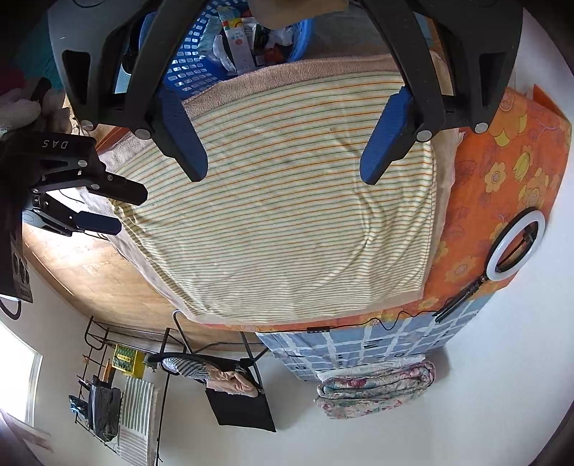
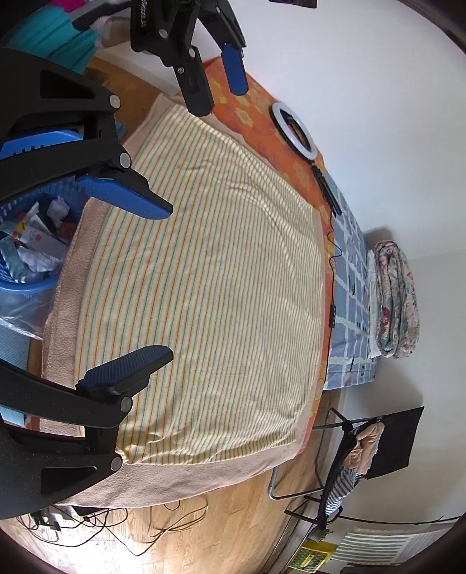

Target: Collect trash

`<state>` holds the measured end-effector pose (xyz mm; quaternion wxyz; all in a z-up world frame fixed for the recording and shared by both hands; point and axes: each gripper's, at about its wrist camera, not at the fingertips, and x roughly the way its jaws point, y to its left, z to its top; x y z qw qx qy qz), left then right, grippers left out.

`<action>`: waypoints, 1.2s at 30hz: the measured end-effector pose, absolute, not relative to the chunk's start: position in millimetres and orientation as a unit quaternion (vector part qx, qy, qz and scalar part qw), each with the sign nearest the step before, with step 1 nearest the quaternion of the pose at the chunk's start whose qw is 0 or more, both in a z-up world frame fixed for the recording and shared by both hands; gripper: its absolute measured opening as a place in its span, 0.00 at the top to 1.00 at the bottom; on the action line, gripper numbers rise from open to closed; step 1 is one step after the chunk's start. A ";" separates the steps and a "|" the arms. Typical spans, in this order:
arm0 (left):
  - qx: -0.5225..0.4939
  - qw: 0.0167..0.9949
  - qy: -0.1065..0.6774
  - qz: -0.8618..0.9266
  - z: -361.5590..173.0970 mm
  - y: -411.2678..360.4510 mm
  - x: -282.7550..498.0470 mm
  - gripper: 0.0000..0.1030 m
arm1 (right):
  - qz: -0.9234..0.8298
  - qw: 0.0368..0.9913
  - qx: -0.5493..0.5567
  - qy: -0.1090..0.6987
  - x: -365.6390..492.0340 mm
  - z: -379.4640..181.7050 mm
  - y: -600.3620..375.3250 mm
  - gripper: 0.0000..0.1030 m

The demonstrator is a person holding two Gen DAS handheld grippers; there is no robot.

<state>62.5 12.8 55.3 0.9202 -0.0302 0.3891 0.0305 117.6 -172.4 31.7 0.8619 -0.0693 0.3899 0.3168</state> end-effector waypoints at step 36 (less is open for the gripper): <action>-0.036 0.910 0.409 0.056 37.6 13.1 79.8 0.01 | 0.297 0.851 -0.031 0.432 137.9 10.7 -168.1 0.23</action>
